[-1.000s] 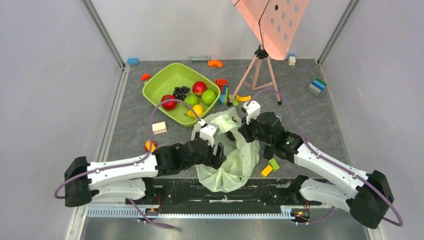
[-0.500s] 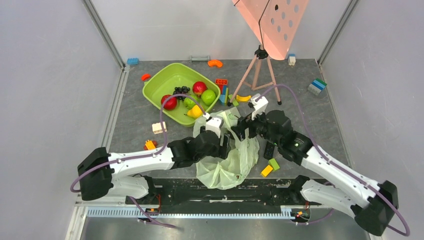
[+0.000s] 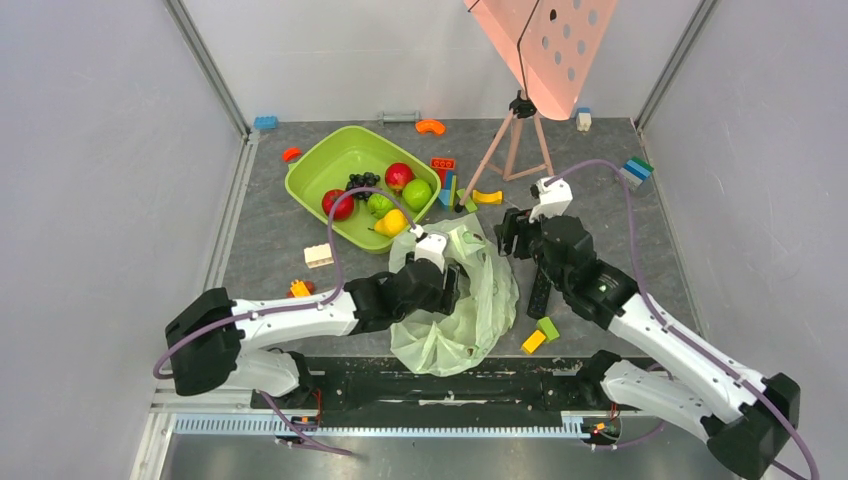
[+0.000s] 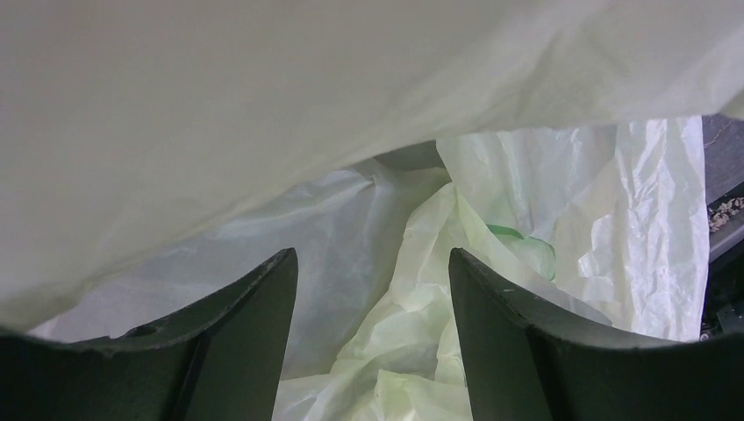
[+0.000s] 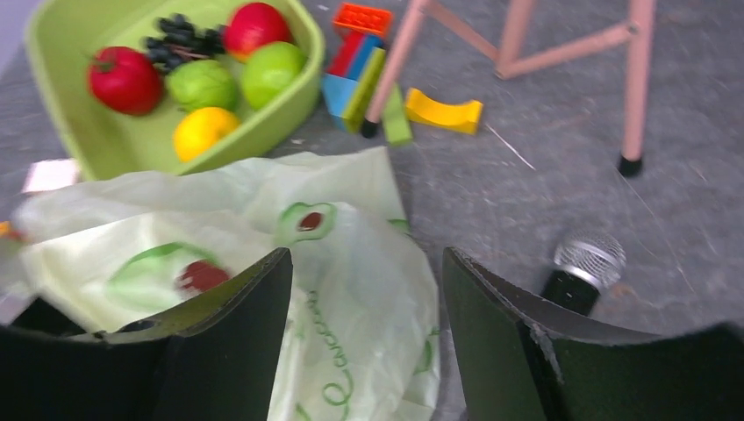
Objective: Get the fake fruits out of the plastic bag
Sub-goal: Take out the fake fruit from the plastic bag.
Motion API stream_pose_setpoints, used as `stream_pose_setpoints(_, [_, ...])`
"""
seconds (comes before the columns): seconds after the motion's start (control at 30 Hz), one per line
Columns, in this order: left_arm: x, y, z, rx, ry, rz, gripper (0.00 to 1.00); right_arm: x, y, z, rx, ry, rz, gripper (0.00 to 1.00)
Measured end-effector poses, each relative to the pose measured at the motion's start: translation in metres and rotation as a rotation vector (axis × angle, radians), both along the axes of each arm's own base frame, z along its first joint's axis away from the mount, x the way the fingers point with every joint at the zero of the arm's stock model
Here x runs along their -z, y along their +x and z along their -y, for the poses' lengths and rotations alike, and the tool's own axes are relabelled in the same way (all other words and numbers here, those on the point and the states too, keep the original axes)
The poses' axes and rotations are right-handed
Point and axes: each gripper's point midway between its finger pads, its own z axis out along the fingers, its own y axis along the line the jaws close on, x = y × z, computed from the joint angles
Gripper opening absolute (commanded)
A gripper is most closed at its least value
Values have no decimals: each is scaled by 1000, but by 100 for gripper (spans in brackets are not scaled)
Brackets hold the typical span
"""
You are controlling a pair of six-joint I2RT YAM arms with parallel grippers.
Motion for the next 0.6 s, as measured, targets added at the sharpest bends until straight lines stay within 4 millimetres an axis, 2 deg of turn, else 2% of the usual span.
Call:
stream_pose_setpoints(0.17, [0, 4, 1, -1, 17, 16, 67, 37, 24, 20, 121, -68, -108, 67])
stream_pose_setpoints(0.33, [0, 9, 3, 2, 42, 37, 66, 76, 50, 38, 206, -112, -221, 60])
stream_pose_setpoints(0.6, [3, 14, 8, 17, 50, 65, 66, 125, 81, 40, 228, -96, -344, 50])
